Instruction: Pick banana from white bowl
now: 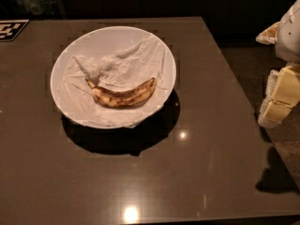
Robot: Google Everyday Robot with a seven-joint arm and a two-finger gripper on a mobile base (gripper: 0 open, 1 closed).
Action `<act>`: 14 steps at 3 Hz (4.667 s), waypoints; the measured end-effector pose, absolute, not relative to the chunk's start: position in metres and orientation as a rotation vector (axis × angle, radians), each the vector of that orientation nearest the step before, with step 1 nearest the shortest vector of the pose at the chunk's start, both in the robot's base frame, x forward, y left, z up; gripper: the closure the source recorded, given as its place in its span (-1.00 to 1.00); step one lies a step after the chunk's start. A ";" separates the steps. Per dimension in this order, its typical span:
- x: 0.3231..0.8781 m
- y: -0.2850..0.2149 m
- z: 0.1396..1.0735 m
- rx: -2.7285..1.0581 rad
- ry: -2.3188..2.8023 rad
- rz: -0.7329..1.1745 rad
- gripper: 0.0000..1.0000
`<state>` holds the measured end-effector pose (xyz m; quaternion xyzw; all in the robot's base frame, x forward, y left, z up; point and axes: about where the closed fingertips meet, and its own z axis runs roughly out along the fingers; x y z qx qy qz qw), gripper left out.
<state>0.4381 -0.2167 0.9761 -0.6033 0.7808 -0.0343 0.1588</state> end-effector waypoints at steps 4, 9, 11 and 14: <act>0.457 -0.145 0.981 -1.984 2.047 -0.086 -1.00; 0.484 -0.044 0.980 -2.122 1.929 -0.097 -1.00; 0.504 -0.014 0.966 -2.144 1.931 -0.030 -1.00; 0.531 0.030 0.925 -2.165 1.989 0.160 -0.72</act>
Offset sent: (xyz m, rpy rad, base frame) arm 0.0020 0.0201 -0.0006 0.0119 0.0366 0.0505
